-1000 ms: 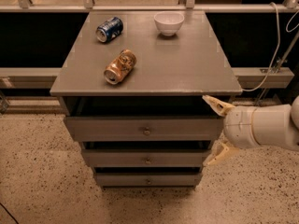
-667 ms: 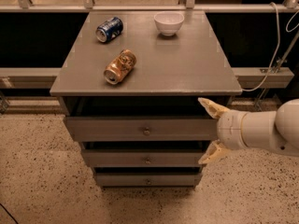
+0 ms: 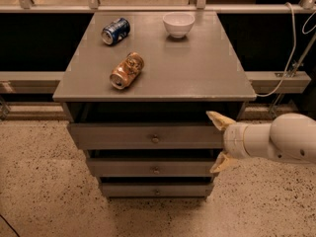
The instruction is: Open top drawer
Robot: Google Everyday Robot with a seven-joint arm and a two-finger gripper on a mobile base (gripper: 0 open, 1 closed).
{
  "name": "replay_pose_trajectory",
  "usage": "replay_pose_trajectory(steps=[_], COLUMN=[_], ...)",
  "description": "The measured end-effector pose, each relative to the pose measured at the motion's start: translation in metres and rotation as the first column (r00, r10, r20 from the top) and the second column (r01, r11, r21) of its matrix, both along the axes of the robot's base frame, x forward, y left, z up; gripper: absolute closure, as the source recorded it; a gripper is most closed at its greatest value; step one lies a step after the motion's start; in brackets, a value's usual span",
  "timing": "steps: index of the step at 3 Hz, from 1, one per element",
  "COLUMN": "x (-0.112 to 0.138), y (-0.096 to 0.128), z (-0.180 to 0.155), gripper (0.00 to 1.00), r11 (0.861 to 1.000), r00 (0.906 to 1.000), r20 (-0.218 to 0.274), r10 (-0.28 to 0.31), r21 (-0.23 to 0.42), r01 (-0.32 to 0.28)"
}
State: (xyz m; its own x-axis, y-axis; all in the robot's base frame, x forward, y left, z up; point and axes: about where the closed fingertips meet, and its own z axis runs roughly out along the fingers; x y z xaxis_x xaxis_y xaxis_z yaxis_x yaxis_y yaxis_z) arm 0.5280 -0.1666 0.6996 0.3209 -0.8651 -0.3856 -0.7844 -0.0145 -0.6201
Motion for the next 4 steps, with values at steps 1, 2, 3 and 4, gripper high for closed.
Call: replay_pose_trajectory(steps=[1, 2, 3, 4], x=[0.015, 0.053, 0.073, 0.085], y=[-0.001, -0.002, 0.003, 0.011], z=[-0.012, -0.02, -0.03, -0.051], gripper=[0.0, 0.0, 0.0, 0.0], r11=[1.0, 0.998, 0.995, 0.992], r00=[1.0, 0.9994, 0.9965, 0.9906], r20=[-0.005, -0.025, -0.056, -0.1], r10=[0.006, -0.024, -0.062, -0.093], r21=[-0.02, -0.062, -0.077, -0.094], r01=[-0.006, 0.023, 0.057, 0.084])
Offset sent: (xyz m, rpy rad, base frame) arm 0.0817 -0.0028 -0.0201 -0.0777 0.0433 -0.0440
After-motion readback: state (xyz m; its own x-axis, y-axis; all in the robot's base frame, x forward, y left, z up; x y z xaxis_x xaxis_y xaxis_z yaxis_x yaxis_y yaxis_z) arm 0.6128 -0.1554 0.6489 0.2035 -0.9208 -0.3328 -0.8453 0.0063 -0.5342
